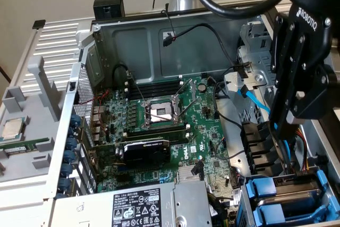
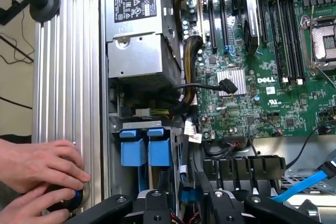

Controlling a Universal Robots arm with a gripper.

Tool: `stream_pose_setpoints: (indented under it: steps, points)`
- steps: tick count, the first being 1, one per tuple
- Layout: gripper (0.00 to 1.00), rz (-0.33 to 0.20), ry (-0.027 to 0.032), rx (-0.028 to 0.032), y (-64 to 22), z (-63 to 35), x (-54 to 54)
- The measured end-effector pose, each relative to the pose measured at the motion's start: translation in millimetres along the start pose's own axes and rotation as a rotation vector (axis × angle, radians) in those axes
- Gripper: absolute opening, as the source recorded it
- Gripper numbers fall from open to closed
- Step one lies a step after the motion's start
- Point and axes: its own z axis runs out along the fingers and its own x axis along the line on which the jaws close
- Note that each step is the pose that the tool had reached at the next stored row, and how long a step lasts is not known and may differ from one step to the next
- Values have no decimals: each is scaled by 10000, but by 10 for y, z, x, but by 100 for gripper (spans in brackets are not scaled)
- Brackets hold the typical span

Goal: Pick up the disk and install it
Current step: 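Insert the second disk wire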

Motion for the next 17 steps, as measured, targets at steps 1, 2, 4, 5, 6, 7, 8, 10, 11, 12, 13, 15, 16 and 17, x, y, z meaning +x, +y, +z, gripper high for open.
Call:
stream_pose_setpoints:
  steps: [1, 2, 4, 5, 6, 7, 8, 10, 11, 12, 13, 15, 16, 17]
  points:
    - [33, 0, 0, 0, 0, 0, 0]
    - [33, 0, 1, 0, 0, 0, -2]
    - [33, 0, -2, -1, 0, 1, -5]
    - [33, 0, 0, 0, 0, 1, -5]
    - [33, 0, 0, 0, 0, 1, -6]
    - [33, 0, -1, 0, 0, 2, -8]
    - [33, 0, 0, -1, 1, 3, -12]
    - [33, 0, 0, -1, 1, 3, -16]
    - [31, 1, 1, -1, 1, 2, -20]
    - [31, 0, 0, -1, 1, 3, -23]
    - [31, 0, 1, -1, 1, 3, -23]
    - [24, 0, 1, -1, 1, 5, -24]
    - [24, 1, -1, -1, 1, 8, -24]
    - [24, 1, -1, -1, -1, 10, -25]
